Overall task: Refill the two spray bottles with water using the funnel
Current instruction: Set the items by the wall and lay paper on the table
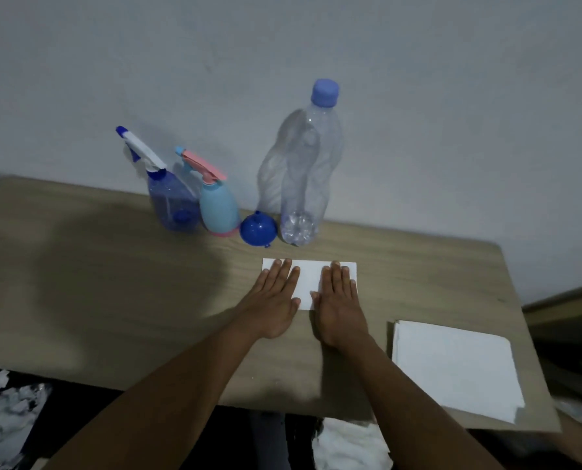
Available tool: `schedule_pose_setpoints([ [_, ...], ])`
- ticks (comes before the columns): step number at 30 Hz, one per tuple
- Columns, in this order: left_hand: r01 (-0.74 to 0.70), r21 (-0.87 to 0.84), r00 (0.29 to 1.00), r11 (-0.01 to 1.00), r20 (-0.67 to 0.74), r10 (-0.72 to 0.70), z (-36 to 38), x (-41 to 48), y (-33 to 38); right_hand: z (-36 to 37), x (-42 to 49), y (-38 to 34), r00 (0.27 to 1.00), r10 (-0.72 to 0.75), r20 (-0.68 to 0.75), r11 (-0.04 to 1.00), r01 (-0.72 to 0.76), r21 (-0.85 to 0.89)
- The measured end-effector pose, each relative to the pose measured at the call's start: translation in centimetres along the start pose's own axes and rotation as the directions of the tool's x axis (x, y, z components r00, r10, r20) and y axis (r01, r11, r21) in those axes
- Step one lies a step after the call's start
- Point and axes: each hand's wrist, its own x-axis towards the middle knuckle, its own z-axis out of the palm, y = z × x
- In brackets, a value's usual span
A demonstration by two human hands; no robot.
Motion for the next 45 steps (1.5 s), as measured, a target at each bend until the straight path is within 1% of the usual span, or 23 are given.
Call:
schedule_pose_setpoints([
  [3, -0.033, 0.009, 0.999, 0.999, 0.040, 0.033, 0.5, 0.3, 2.5, 0.1, -2.1, 2.3, 0.999, 0.043, -0.012, 0.999, -0.043, 0.002],
  [7, -0.056, 0.038, 0.995, 0.998, 0.084, 0.053, 1.4, -1.2, 4.7, 0.2, -5.3, 3.2, 0.997, 0.079, -0.005, 0.996, -0.078, 0.047],
  [11, -0.077, 0.100, 0.996, 0.992, 0.047, 0.073, 2.9, -3.7, 6.0, 0.7, -8.6, 3.8, 0.997, 0.062, -0.040, 0.995, -0.059, 0.079],
  [15, -0.084, 0.128, 0.996, 0.988, -0.009, 0.086, 4.5, -6.4, 6.6, 1.7, -11.4, 4.0, 0.998, 0.034, -0.052, 0.997, -0.030, 0.070],
  [17, -0.064, 0.137, 0.998, 0.989, 0.000, 0.065, 5.1, -7.8, 6.7, 2.4, -12.4, 3.7, 0.998, 0.038, -0.049, 0.995, -0.033, 0.095],
  [19, -0.038, 0.146, 0.999, 0.989, -0.016, 0.041, 5.7, -9.0, 6.8, 3.2, -13.3, 3.3, 0.997, 0.043, -0.067, 0.996, -0.038, 0.082],
  [21, -0.043, 0.154, 0.997, 0.987, -0.053, 0.052, 6.5, -10.1, 6.7, 3.9, -14.2, 3.1, 0.992, 0.057, -0.112, 0.997, -0.052, 0.049],
  [22, -0.041, 0.150, 0.998, 0.988, -0.049, 0.049, 6.8, -10.7, 6.7, 4.3, -14.7, 3.0, 0.991, 0.059, -0.122, 0.998, -0.054, 0.036],
  [24, -0.050, 0.143, 0.997, 0.988, -0.058, 0.059, 7.1, -11.5, 6.9, 4.7, -15.7, 2.7, 0.994, 0.047, -0.100, 0.999, -0.045, 0.027],
  [25, -0.066, 0.136, 0.994, 0.989, -0.083, 0.077, 7.4, -11.9, 6.8, 4.7, -16.1, 2.4, 0.993, 0.045, -0.106, 0.999, -0.043, 0.023],
  [27, -0.080, 0.085, 0.994, 0.993, -0.063, 0.085, 7.5, -12.7, 6.8, 4.8, -16.8, 1.8, 0.993, 0.051, -0.108, 0.999, -0.051, 0.002],
  [29, -0.091, 0.056, 0.993, 0.994, -0.075, 0.096, 7.7, -13.4, 6.3, 5.1, -17.2, 1.1, 0.993, 0.058, -0.107, 0.998, -0.060, -0.017],
  [32, -0.061, 0.089, 0.989, 0.994, -0.126, 0.072, 8.3, -14.5, 5.4, 5.7, -17.6, 0.1, 0.991, 0.055, -0.123, 0.998, -0.059, -0.031],
  [36, 0.001, 0.122, 0.999, 0.993, -0.049, 0.005, 7.7, -16.3, 3.8, 6.3, -17.9, -1.8, 0.992, 0.034, -0.122, 0.998, -0.040, -0.050],
  [41, 0.008, 0.139, 0.998, 0.990, -0.061, 0.001, 7.3, -18.2, 0.0, 6.8, -17.1, -6.0, 0.997, 0.012, -0.079, 0.997, -0.018, -0.081],
  [45, 0.047, 0.144, 0.997, 0.988, -0.069, -0.038, 6.8, -19.6, -4.4, 7.2, -15.6, -10.4, 0.998, -0.023, -0.050, 0.995, 0.018, -0.103],
])
